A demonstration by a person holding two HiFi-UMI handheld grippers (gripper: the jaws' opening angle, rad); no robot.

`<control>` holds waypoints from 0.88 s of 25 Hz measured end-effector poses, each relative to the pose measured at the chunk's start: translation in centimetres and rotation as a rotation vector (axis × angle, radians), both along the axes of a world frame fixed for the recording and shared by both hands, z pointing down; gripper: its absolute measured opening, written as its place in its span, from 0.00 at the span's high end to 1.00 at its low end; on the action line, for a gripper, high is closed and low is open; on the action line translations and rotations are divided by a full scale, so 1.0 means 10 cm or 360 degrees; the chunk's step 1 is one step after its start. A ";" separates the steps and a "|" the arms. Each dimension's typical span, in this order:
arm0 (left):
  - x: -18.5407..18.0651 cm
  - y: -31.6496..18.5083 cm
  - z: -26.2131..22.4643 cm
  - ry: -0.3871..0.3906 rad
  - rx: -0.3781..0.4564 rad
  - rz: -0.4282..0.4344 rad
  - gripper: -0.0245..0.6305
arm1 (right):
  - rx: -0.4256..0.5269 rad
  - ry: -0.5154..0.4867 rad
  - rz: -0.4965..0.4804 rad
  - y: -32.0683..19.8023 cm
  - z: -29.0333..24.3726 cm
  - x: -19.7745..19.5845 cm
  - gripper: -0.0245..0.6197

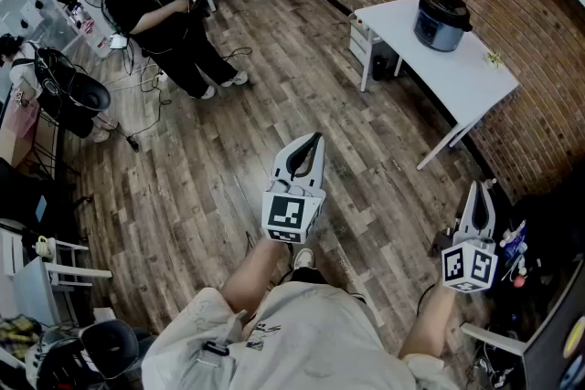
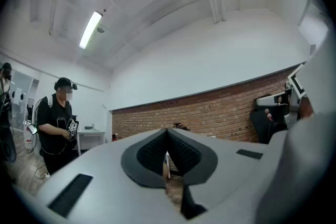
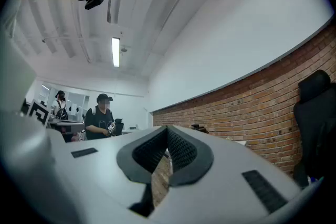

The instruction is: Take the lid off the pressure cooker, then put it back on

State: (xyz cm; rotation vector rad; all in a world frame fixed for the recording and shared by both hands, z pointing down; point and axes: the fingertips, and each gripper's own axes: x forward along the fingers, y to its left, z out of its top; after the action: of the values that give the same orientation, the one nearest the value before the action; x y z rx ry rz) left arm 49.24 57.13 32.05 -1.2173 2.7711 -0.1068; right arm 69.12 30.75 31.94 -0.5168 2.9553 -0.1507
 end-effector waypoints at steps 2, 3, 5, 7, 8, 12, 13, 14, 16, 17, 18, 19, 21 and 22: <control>-0.04 0.03 0.00 0.0004 -0.0001 0.0001 0.94 | 0.0005 -0.0006 -0.0003 0.03 -0.02 -0.03 0.93; -0.06 0.04 0.00 0.0004 0.0000 0.0001 0.94 | 0.0011 -0.0009 -0.0007 0.05 -0.02 -0.06 0.93; -0.11 0.07 0.00 0.0003 0.0002 0.0003 0.94 | 0.0025 -0.0011 -0.0016 0.09 -0.04 -0.12 0.93; -0.16 0.09 0.01 0.0002 0.0006 0.0009 0.94 | 0.0013 0.0000 -0.0009 0.13 -0.03 -0.17 0.93; -0.19 0.10 0.01 0.0002 0.0008 0.0013 0.94 | -0.0001 -0.0002 -0.0003 0.15 -0.02 -0.20 0.93; -0.33 0.24 -0.03 0.0010 0.0022 0.0007 0.94 | -0.0048 -0.0057 -0.0020 0.28 -0.04 -0.40 0.93; -0.36 0.28 -0.04 0.0008 0.0026 -0.0003 0.94 | -0.0049 -0.0046 -0.0030 0.33 -0.03 -0.47 0.93; -0.39 0.33 -0.03 0.0005 0.0027 -0.0013 0.94 | -0.0051 -0.0027 -0.0037 0.38 -0.01 -0.54 0.93; -0.46 0.41 0.02 0.0007 0.0017 -0.0028 0.94 | -0.0056 -0.0004 -0.0057 0.46 0.02 -0.64 0.93; -0.50 0.44 0.04 0.0011 0.0014 -0.0031 0.94 | -0.0052 -0.0001 -0.0064 0.49 0.02 -0.69 0.93; -0.54 0.47 0.05 0.0016 0.0018 -0.0033 0.94 | -0.0043 0.0000 -0.0070 0.51 0.02 -0.75 0.92; -0.60 0.51 0.05 0.0024 0.0026 -0.0033 0.94 | -0.0034 0.0000 -0.0076 0.54 0.02 -0.81 0.91; -0.71 0.59 0.08 0.0043 0.0042 -0.0030 0.91 | -0.0028 -0.0008 -0.0089 0.61 0.02 -0.94 0.85; -0.77 0.63 0.09 0.0051 0.0047 -0.0028 0.82 | -0.0026 -0.0011 -0.0097 0.64 0.03 -1.01 0.82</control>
State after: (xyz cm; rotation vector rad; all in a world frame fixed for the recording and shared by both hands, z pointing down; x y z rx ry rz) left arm 41.51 63.39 33.00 -1.1983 2.8005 -0.0486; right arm 59.06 37.20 32.22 -0.4275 2.9665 -0.1824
